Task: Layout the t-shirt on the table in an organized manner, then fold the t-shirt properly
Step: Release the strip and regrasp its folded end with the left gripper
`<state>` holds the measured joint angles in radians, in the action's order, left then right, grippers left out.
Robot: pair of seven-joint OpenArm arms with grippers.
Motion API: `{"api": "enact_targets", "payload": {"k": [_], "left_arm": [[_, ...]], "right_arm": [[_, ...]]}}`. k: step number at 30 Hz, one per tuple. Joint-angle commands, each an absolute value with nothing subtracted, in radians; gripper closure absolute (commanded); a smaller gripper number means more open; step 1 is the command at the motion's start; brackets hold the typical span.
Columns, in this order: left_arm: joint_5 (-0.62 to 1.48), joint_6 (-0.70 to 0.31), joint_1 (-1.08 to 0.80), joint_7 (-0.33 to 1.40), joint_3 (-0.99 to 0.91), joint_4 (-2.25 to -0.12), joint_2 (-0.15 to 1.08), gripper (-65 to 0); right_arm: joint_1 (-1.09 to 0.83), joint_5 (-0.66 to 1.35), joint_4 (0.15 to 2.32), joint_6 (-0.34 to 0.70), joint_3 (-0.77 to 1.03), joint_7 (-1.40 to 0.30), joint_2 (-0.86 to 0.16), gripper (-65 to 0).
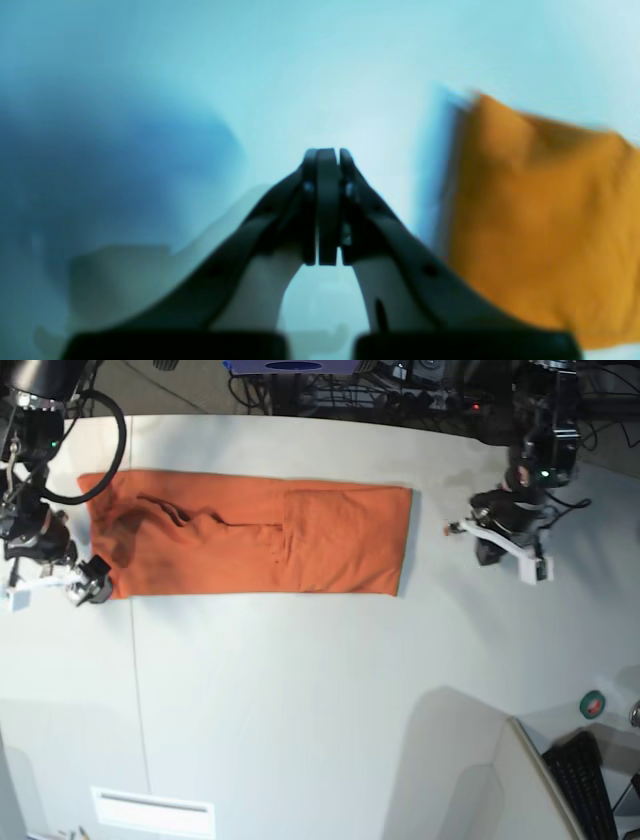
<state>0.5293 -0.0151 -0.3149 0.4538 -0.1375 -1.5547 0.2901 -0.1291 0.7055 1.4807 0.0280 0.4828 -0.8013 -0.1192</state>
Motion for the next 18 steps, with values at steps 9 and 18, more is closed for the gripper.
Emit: {"api": "enact_targets", "payload": {"k": [9, 18], "left_arm": [[0.547, -0.257, -0.263, 0.383, -0.246, -1.365, 0.286, 0.0], [0.547, -0.266, -0.260, 0.213, -0.085, -1.254, 0.294, 0.0]], "right_arm": [[-0.099, 0.711, 1.311, 0.133, 0.549, -0.796, -0.173, -53.4], [-0.097, 0.711, 1.164, 0.283, 0.547, -0.796, -0.177, -44.1]]}}
